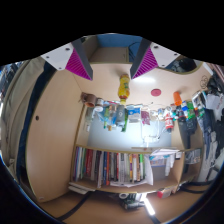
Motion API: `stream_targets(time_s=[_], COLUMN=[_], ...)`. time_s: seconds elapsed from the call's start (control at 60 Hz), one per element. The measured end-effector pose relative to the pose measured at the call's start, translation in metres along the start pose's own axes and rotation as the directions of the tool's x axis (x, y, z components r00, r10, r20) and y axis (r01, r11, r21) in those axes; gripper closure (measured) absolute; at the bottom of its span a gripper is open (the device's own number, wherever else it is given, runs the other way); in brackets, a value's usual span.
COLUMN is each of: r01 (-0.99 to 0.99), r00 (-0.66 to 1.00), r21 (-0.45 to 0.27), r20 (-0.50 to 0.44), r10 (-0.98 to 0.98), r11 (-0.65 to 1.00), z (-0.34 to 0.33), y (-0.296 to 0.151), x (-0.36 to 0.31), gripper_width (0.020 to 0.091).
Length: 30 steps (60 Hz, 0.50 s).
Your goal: Pour water
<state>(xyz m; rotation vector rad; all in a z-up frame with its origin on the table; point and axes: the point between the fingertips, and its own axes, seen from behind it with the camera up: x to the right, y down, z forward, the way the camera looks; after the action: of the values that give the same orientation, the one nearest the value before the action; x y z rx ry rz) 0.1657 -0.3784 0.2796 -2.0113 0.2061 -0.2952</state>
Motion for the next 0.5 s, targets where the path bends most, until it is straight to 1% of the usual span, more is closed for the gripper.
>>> stream_targets(time_s=[0.133,0.267,0.383,0.5], r01=[-0.014,-0.032,-0.031,-0.05], r00=[0.999,0.998,0.999,0.999], r21=[0.021,0.036,0.04,0.042], r20=[-0.035,-0.045,-0.043,-0.019], r10=[0.015,0.033,0.032,0.051], r11=[1.0,0.999,0.999,0.998], z=[-0.008,-0.004,0.014,0.051], y=[-0.008,-0.012,-0.005,0.014], x=[0.007,0.006,0.009,0.006], gripper_width=[0.027,0.027,0.027,0.0269])
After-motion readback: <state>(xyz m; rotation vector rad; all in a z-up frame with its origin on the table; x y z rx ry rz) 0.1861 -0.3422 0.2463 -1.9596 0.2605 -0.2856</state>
